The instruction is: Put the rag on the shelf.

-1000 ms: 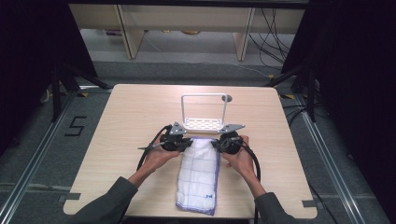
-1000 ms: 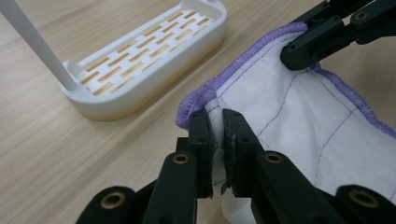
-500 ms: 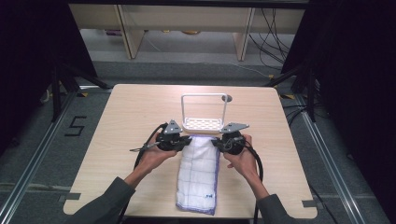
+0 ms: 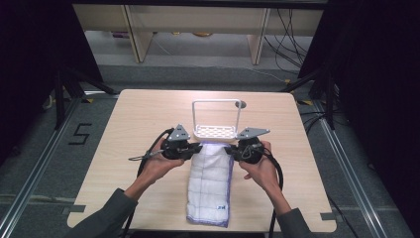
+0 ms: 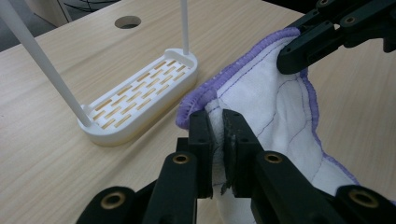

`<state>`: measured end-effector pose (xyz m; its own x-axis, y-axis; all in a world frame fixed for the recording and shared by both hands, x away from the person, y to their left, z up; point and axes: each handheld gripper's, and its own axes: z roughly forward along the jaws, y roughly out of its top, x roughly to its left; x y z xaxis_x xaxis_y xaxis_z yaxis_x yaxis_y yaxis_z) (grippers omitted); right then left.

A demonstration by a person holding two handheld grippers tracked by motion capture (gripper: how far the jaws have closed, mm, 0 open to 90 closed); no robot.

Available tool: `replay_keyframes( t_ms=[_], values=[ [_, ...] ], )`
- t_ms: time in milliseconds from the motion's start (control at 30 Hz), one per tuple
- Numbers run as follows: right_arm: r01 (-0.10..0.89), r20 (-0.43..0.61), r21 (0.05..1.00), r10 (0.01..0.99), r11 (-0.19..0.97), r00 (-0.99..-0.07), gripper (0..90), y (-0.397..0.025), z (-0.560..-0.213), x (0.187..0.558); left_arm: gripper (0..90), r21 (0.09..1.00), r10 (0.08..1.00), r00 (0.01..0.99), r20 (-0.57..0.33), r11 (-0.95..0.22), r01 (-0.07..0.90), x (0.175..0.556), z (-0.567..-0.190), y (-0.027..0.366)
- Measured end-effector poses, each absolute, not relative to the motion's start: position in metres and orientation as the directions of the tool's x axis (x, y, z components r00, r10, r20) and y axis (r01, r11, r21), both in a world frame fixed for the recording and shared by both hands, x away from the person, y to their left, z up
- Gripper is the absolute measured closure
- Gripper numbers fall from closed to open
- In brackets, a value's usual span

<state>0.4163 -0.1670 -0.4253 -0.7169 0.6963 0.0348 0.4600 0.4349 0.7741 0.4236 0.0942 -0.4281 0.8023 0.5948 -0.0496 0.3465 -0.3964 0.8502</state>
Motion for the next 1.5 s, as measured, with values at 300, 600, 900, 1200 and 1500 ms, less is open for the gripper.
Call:
replay_keyframes(
  t_ms=[300, 600, 900, 1200, 1500],
  values=[
    [0.403, 0.025, 0.821, 0.679, 0.405, -0.734, 83.2, -0.168, -0.384, 0.406, 82.1, 0.87, 0.571, 0.821, -0.017, -0.396, 0.293, 0.408, -0.382, 0.1],
    [0.338, -0.014, 0.857, 0.673, 0.389, -0.739, 83.5, -0.167, -0.333, 0.402, 82.3, 0.887, 0.577, 0.817, -0.002, -0.377, 0.268, 0.402, -0.331, 0.103],
    [0.327, -0.022, 0.868, 0.685, 0.375, -0.729, 83.6, -0.166, -0.3, 0.412, 82.4, 0.894, 0.586, 0.81, 0.012, -0.37, 0.254, 0.415, -0.299, 0.103],
    [0.312, -0.026, 0.878, 0.69, 0.361, -0.724, 83.5, -0.168, -0.267, 0.43, 82.4, 0.895, 0.606, 0.795, 0.012, -0.361, 0.262, 0.437, -0.264, 0.103],
    [0.304, -0.035, 0.888, 0.71, 0.345, -0.704, 83.5, -0.172, -0.248, 0.45, 82.5, 0.9, 0.625, 0.78, 0.024, -0.354, 0.256, 0.459, -0.249, 0.094]
  ],
)
